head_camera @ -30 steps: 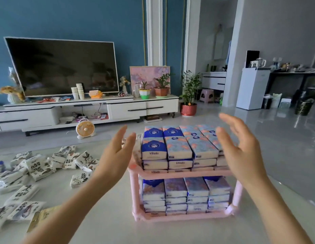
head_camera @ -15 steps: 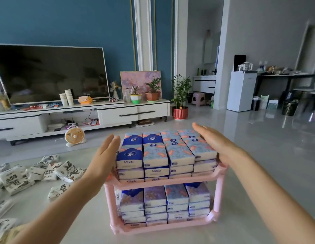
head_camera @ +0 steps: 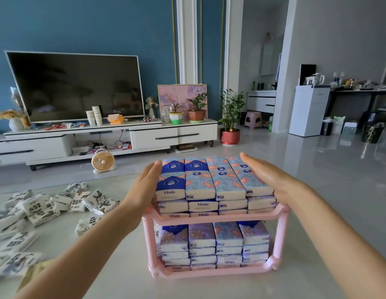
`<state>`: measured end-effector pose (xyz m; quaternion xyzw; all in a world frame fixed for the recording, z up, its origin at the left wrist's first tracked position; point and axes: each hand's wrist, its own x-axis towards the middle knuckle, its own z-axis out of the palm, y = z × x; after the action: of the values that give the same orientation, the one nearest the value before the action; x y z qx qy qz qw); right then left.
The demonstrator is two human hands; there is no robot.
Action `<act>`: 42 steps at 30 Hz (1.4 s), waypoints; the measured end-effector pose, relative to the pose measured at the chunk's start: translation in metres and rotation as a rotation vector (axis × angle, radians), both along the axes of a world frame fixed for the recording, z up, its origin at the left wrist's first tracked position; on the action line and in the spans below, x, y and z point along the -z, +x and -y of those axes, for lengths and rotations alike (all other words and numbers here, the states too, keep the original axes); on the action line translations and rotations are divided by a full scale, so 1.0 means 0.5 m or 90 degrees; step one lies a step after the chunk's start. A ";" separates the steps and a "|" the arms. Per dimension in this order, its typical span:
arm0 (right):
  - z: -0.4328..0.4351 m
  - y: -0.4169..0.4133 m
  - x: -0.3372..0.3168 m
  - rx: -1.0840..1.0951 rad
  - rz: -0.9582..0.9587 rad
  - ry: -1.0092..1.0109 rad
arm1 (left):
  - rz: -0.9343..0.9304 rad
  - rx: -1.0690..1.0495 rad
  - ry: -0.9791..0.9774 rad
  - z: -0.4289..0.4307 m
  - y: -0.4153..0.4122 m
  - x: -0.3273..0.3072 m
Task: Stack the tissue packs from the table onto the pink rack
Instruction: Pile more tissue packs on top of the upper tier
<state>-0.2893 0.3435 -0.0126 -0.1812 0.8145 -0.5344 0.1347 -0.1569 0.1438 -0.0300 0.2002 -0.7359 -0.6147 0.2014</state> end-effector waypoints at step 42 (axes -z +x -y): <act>0.026 0.093 -0.066 0.077 -0.321 -0.015 | -0.152 -0.065 -0.689 0.059 0.248 0.095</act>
<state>-0.2429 0.3306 0.0206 -0.2609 0.8254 -0.4891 -0.1070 -0.0329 0.1143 -0.0773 0.0323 -0.9080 -0.1567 0.3872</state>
